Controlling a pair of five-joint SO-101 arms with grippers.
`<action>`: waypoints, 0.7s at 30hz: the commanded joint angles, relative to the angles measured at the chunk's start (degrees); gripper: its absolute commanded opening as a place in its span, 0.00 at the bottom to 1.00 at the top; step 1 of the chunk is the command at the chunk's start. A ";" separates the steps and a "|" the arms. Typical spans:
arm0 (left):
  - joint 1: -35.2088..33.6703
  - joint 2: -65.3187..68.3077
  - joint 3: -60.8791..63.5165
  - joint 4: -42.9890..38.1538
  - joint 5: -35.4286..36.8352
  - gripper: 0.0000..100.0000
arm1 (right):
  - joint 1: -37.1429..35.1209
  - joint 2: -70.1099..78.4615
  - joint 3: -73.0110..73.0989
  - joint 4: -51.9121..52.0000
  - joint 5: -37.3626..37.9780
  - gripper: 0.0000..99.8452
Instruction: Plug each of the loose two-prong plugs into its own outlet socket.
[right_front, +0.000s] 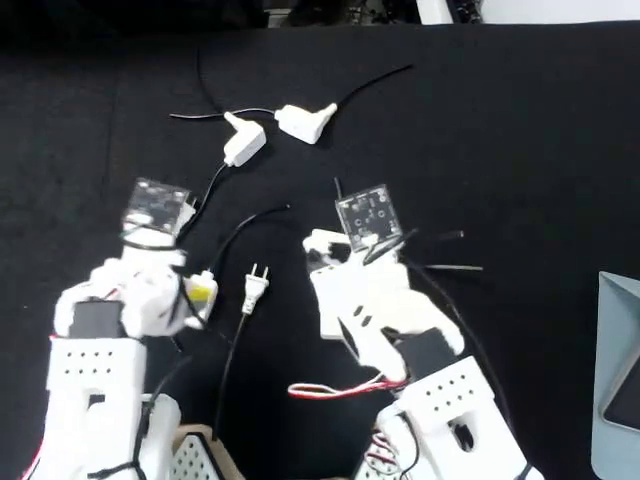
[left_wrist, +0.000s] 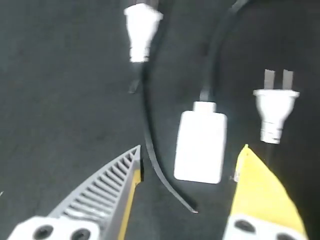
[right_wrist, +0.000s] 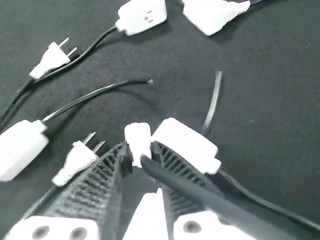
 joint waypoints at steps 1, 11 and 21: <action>6.73 5.71 -1.01 -1.32 0.00 0.26 | 4.84 -0.31 -0.13 -2.02 0.44 0.01; 7.52 36.66 -9.98 -8.09 -0.09 0.25 | 5.54 -0.31 0.57 -2.99 0.44 0.01; 1.71 50.20 -19.21 -8.09 -0.53 0.20 | 5.63 -0.31 0.66 -2.99 0.44 0.01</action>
